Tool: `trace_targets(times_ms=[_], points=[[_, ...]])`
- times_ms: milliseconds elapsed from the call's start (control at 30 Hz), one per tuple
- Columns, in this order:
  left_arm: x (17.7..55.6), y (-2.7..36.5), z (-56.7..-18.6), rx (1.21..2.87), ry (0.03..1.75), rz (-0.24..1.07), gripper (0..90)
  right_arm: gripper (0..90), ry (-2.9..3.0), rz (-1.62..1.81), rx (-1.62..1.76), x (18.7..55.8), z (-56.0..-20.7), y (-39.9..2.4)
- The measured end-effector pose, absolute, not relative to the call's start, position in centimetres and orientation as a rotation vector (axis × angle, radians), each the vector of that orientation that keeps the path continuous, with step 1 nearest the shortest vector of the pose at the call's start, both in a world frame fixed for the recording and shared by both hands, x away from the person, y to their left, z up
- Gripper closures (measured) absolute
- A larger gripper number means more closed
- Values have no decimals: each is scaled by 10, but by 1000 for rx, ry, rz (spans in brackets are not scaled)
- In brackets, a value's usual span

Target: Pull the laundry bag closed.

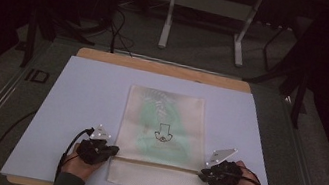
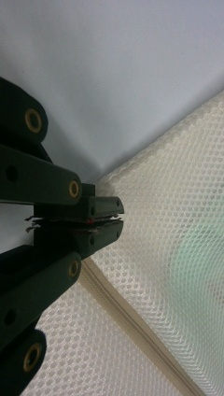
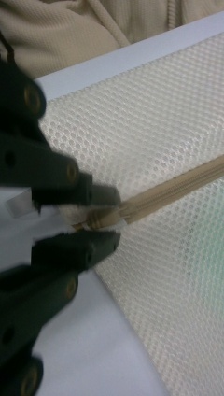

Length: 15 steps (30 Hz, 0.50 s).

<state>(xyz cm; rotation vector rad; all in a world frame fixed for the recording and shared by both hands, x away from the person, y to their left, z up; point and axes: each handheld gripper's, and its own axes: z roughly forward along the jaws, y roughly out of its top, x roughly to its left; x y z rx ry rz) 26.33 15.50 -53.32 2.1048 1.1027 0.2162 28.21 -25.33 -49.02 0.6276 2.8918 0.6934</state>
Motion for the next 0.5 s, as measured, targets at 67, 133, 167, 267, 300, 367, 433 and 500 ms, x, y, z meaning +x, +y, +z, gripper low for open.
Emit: trace_targets(times_ms=[67, 133, 167, 267, 300, 367, 433, 500], points=[[263, 155, -533, 2109, 1099, 221, 861, 680, 2881, 743, 634, 282, -489, -255], [263, 154, -533, 2110, 1099, 226, 857, 630, 2866, 786, 636, 282, -487, -255], [262, 154, -533, 2109, 1098, 228, 857, 612, 2856, 804, 644, 282, -486, -255], [262, 153, -533, 2114, 1091, 239, 850, 571, 2829, 844, 662, 283, -483, -256], [262, 153, -533, 2114, 1091, 240, 849, 564, 2818, 854, 668, 283, -482, -256], [262, 153, -533, 2115, 1090, 242, 850, 545, 2800, 874, 683, 283, -481, -257], [262, 153, -533, 2118, 1090, 250, 854, 529, 2777, 890, 697, 285, -481, -259], [262, 153, -532, 2121, 1092, 257, 866, 517, 2758, 905, 718, 286, -481, -261]])
